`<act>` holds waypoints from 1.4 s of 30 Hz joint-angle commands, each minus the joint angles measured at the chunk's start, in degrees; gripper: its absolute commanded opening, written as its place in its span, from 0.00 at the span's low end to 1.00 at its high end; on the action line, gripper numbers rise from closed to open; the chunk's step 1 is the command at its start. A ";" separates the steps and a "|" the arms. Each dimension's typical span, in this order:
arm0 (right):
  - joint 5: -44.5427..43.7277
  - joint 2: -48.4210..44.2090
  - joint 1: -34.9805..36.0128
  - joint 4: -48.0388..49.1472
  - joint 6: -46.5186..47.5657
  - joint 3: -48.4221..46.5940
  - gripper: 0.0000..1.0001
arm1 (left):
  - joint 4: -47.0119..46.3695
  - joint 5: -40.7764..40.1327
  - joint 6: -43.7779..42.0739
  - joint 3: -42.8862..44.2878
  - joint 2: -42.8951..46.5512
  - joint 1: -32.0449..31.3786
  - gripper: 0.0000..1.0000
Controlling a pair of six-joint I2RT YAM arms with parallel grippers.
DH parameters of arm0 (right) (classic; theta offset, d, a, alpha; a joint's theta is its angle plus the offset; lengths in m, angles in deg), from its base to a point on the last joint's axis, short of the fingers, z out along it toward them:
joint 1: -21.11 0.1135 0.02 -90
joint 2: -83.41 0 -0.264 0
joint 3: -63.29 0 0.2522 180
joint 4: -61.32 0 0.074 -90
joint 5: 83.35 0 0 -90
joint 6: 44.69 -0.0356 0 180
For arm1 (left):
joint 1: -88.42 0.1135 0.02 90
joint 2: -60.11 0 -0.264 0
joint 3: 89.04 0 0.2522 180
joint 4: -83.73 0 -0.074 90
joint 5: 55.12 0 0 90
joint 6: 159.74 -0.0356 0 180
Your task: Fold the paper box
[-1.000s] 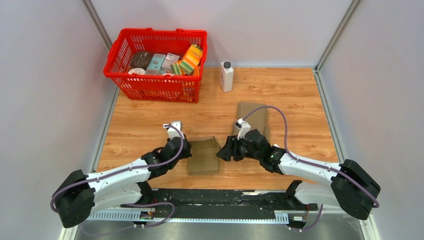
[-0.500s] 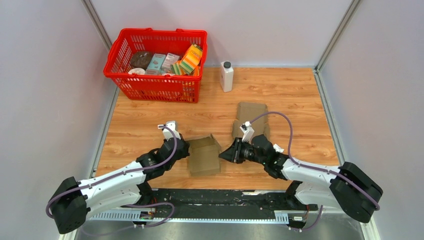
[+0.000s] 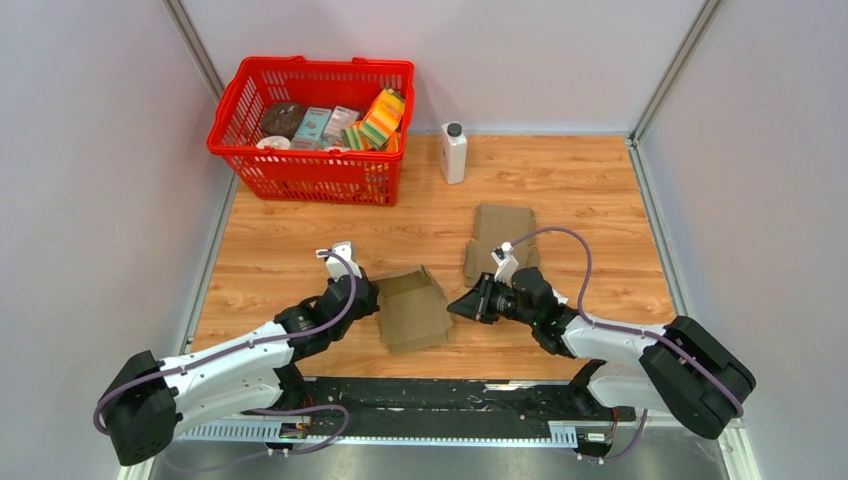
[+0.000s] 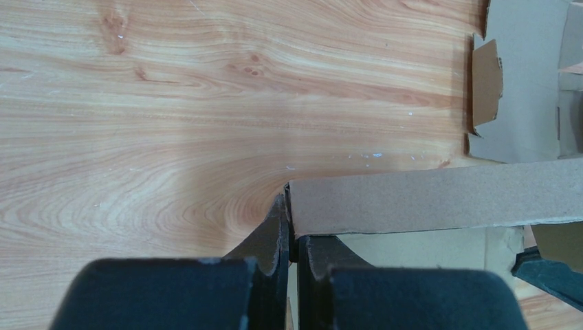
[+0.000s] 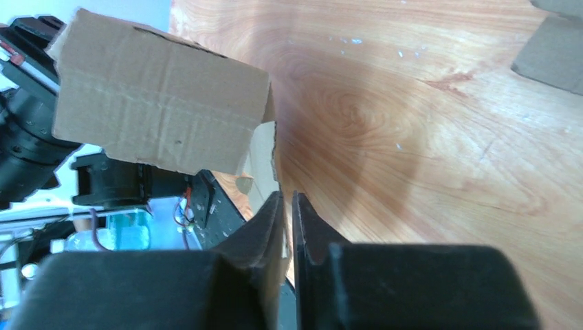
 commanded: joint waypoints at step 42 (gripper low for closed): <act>7.39 -10.34 8.73 -23.25 39.06 -19.75 0.63 | 10.19 21.74 -13.71 9.39 5.10 4.55 0.00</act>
